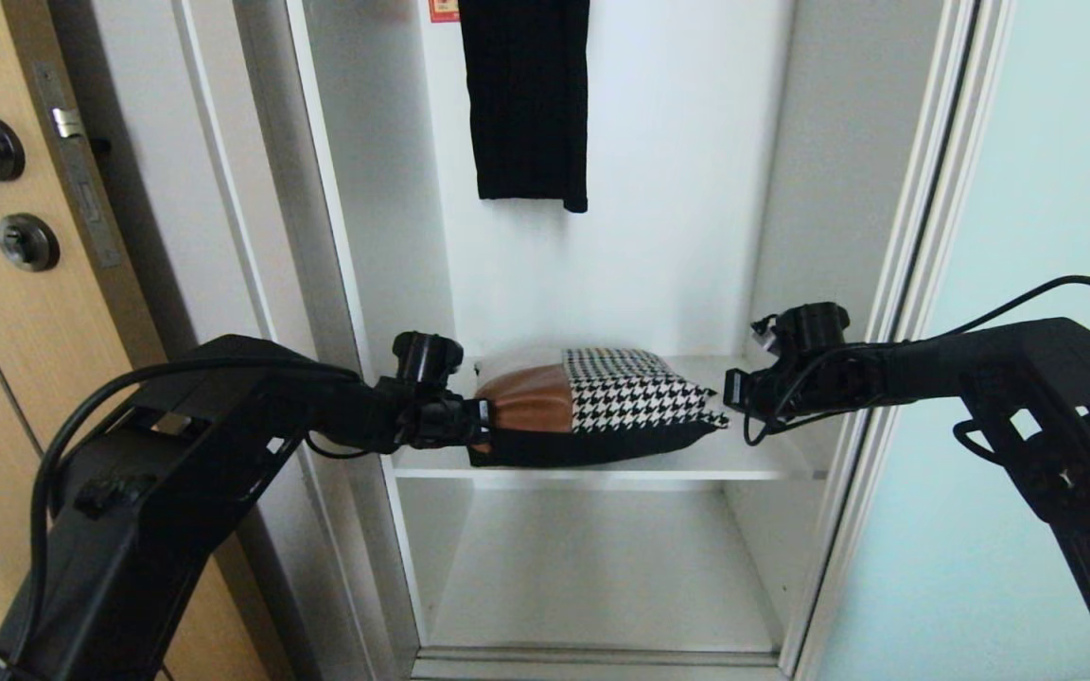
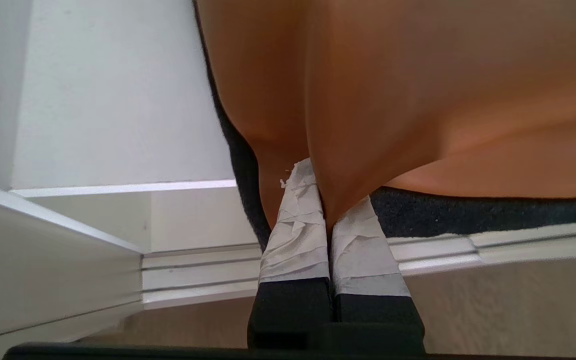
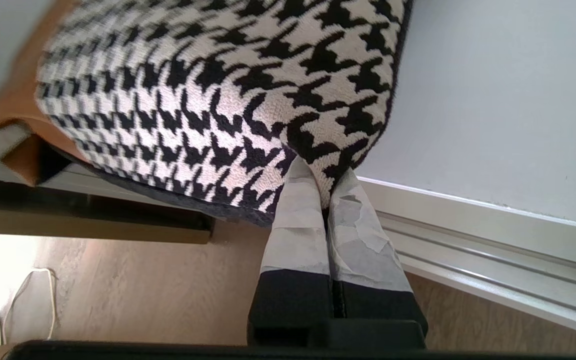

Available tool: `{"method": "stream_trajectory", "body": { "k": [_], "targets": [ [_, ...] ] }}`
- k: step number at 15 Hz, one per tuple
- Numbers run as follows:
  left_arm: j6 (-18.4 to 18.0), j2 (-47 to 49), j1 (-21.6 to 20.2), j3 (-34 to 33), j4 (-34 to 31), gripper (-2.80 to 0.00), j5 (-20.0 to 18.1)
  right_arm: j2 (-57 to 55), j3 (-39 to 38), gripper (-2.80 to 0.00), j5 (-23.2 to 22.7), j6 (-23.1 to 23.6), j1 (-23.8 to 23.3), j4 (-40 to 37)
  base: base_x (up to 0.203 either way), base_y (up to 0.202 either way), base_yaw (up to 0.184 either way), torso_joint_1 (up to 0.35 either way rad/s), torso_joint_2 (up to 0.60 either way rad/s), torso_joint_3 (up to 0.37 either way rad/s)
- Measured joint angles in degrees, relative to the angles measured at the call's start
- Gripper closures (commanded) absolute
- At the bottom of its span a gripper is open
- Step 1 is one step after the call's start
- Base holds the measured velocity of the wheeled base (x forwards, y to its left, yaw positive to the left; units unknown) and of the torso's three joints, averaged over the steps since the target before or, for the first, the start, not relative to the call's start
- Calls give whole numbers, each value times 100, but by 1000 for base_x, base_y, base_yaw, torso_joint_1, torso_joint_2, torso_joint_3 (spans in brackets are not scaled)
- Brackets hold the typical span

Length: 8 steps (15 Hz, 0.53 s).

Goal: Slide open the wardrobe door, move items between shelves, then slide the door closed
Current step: Place the pillow on the higher shelf

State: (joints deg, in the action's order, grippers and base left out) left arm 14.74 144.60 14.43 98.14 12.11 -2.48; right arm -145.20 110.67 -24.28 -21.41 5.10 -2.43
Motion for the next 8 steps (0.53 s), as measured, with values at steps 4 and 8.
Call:
{"method": "stream_trajectory", "body": {
  "k": [4, 8],
  "targets": [
    [22, 153, 0, 215, 22, 0, 56, -251, 9, 0, 336, 22, 28, 161, 0, 0, 0, 0, 0, 0],
    [56, 420, -13, 677, 26, 0, 461, -431, 9, 0, 502, 60, 35, 335, 0, 0, 0, 0, 0, 0]
  ]
}}
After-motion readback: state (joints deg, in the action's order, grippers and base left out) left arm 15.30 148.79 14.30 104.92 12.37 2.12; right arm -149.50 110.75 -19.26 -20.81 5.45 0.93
